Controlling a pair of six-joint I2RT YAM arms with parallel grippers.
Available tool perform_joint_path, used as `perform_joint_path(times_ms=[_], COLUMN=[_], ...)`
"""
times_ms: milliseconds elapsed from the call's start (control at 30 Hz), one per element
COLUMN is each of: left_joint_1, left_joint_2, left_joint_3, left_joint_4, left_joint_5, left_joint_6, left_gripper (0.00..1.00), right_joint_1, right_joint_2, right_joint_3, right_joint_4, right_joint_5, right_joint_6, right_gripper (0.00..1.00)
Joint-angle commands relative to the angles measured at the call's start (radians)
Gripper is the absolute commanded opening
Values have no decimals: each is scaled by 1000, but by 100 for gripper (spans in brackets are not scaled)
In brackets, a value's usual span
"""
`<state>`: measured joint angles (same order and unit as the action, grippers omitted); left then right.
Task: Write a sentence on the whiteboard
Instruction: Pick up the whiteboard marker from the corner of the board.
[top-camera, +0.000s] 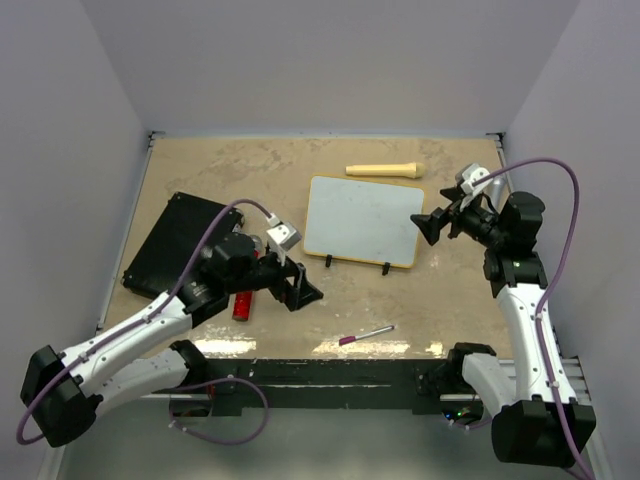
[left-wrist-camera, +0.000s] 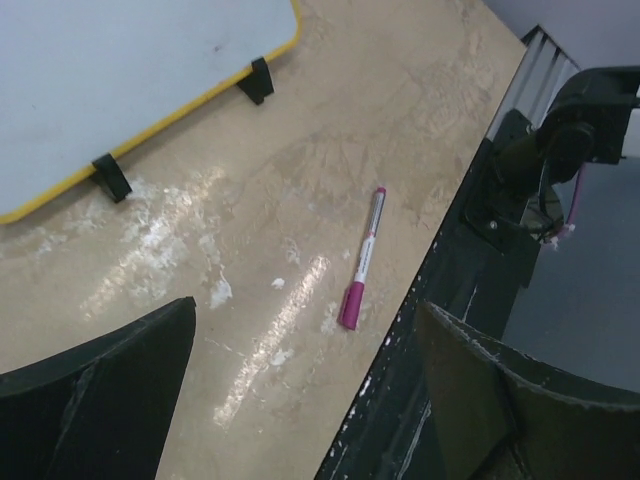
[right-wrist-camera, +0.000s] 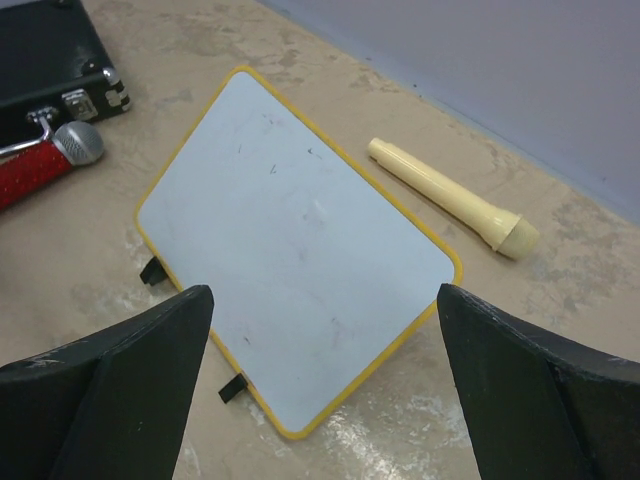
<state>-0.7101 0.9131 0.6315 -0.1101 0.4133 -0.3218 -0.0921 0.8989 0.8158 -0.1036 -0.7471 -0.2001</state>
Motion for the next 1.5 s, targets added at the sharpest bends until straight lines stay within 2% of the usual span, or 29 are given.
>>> perform_joint_path(times_ms=[0,67,167,433,567,767,833,1067,1167,1467], left_joint_1=[-156,-243,-317,-440,-489,-538,-552,-575,-578,-586], left_joint_2=[64,128,203,407,501,625,656,708,734,796], left_joint_3=[68,82,100,192,240,333,344,344,355,396], left_joint_4=[-54,-63,-56,-91,-111,-158,-172,-194,-200,-212], left_joint_5=[-204,-252,-320,-412,-452,-441,-435,-384,-386,-389], left_joint_6=[-74,-82,-95,-105,-94,-57,-51,-31,-25,-16], left_gripper=[95,95,96,96,93,75,71,47,42,35], right_joint_1=[-1,-3,-1,-1,-1,-1,-1,-1,-1,-1], right_joint_2=[-23,-23,-20,-28,-15,-17,-15,-15,-14,-14], right_joint_3=[-4,-3,-3,2,5,3,5,3,3,3], right_joint_4=[-42,-50,-70,-108,-116,-119,-120,-122,-123,-127], right_joint_5=[-86,-95,-101,-101,-106,-103,-103,-104,-106,-115], right_joint_6=[-143,-168,-186,-225,-232,-234,-234,-237,-239,-239], right_gripper=[99,99,99,99,99,99,99,98,99,99])
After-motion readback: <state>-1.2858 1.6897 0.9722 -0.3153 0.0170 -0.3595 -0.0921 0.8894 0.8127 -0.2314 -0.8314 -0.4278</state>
